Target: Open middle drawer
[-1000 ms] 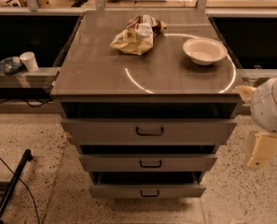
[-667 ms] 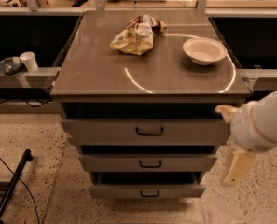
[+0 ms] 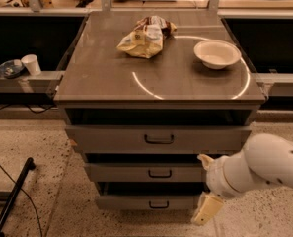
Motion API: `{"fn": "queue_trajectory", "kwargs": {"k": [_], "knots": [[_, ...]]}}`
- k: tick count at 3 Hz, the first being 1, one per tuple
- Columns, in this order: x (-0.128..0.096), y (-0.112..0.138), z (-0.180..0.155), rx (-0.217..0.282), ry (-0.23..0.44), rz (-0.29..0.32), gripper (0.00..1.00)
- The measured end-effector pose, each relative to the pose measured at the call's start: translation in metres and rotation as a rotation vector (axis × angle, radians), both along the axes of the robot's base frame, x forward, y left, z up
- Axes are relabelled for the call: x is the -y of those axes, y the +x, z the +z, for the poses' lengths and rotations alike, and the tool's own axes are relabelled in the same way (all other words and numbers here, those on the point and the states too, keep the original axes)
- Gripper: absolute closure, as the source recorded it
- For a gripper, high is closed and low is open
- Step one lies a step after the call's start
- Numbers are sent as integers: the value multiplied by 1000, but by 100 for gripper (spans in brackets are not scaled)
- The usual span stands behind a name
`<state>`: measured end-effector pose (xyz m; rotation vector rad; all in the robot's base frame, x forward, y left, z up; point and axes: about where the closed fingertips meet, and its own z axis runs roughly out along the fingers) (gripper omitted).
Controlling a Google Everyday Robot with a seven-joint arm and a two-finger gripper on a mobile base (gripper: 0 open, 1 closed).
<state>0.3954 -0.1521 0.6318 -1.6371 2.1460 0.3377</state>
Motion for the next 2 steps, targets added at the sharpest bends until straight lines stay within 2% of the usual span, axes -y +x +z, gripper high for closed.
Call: {"fn": "queue_trajectory", "kwargs": {"k": [1, 2], "knots": [[6, -13, -31, -83, 84, -78, 0], [5, 0, -49, -107, 10, -55, 0]]}}
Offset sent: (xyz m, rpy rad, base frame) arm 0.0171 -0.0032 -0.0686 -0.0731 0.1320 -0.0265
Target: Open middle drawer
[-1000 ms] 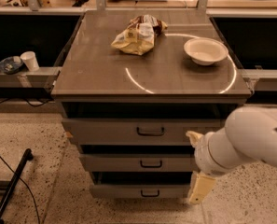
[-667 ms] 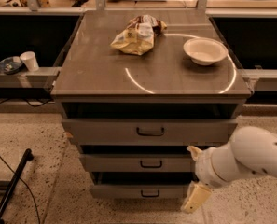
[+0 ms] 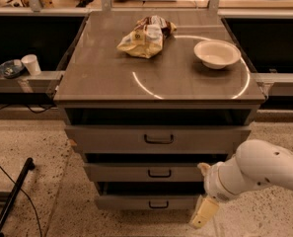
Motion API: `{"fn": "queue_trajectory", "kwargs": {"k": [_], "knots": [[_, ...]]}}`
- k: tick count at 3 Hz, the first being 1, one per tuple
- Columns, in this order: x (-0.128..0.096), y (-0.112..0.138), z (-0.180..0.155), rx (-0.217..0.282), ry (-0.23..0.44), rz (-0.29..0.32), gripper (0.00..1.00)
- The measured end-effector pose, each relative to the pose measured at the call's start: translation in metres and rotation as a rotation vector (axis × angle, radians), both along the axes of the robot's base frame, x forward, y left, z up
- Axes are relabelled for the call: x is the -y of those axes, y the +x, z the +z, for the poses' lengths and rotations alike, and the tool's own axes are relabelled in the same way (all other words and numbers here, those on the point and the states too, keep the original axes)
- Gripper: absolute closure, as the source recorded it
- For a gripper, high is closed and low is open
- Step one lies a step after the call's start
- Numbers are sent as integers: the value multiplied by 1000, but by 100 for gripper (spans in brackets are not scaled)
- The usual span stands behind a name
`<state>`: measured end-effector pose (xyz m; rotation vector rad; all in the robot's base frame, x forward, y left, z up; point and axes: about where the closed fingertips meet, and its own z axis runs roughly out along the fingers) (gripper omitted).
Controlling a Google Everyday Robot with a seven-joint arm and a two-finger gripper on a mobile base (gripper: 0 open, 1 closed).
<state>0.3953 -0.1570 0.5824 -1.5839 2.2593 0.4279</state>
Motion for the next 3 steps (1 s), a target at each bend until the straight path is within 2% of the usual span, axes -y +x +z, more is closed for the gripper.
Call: {"fn": "queue_trajectory", "kwargs": {"k": [1, 2, 3], "knots": [[14, 18, -34, 78, -52, 34, 0], [14, 18, -34, 78, -52, 34, 0], [19, 25, -48, 89, -124, 66, 0]]}}
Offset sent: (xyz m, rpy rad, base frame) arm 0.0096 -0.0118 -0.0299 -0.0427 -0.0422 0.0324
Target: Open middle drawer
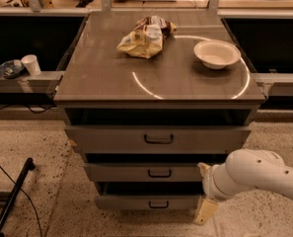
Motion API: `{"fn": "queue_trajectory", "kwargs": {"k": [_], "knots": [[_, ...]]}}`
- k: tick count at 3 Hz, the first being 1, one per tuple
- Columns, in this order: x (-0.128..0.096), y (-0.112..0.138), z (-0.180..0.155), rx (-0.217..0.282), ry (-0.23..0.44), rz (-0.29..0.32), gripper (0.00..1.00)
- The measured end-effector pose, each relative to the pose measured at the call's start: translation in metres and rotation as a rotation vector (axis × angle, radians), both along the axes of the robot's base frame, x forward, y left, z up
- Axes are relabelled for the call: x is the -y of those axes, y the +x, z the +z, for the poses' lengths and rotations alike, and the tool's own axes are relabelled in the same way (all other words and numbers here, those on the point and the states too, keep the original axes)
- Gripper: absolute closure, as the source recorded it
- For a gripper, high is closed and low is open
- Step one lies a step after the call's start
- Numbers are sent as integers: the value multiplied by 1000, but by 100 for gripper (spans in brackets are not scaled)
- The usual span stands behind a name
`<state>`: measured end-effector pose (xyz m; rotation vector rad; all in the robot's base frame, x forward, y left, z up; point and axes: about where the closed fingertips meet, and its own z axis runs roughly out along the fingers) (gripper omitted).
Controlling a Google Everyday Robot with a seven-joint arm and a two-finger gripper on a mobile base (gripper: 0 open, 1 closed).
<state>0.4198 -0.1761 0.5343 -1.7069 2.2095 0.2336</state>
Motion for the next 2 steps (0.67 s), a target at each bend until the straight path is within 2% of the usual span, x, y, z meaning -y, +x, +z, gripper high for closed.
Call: {"fn": "queue_trajectory", "kwargs": {"k": [1, 2], "knots": [[18, 13, -32, 44, -119, 90, 0], [41, 16, -38, 102, -268, 167, 0]]}}
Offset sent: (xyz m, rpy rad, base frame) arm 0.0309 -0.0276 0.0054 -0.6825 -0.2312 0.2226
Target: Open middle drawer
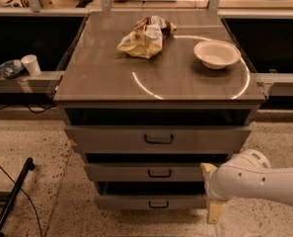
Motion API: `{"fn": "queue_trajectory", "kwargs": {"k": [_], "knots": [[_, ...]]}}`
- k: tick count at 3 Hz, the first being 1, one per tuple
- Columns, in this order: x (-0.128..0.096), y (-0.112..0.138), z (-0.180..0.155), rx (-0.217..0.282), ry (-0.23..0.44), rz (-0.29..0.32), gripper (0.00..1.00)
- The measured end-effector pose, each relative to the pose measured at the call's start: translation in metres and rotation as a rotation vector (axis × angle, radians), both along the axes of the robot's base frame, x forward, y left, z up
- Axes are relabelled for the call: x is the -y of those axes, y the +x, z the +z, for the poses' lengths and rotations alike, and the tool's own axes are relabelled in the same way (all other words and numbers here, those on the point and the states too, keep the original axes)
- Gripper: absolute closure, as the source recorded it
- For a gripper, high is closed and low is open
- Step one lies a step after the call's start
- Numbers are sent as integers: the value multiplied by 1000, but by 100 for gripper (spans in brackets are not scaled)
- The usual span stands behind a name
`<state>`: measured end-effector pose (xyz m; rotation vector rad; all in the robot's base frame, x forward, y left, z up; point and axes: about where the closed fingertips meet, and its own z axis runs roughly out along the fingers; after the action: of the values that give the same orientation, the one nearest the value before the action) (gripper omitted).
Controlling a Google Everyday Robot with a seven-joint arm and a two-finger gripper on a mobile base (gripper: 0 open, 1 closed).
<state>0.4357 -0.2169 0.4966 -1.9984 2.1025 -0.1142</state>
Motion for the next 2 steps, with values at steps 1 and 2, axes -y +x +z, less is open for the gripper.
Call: {"fn": "queue_trajectory", "kwargs": {"k": [1, 2], "knots": [[0, -12, -1, -7, -58, 42, 0], [-3, 0, -15, -14, -15, 38, 0]]}}
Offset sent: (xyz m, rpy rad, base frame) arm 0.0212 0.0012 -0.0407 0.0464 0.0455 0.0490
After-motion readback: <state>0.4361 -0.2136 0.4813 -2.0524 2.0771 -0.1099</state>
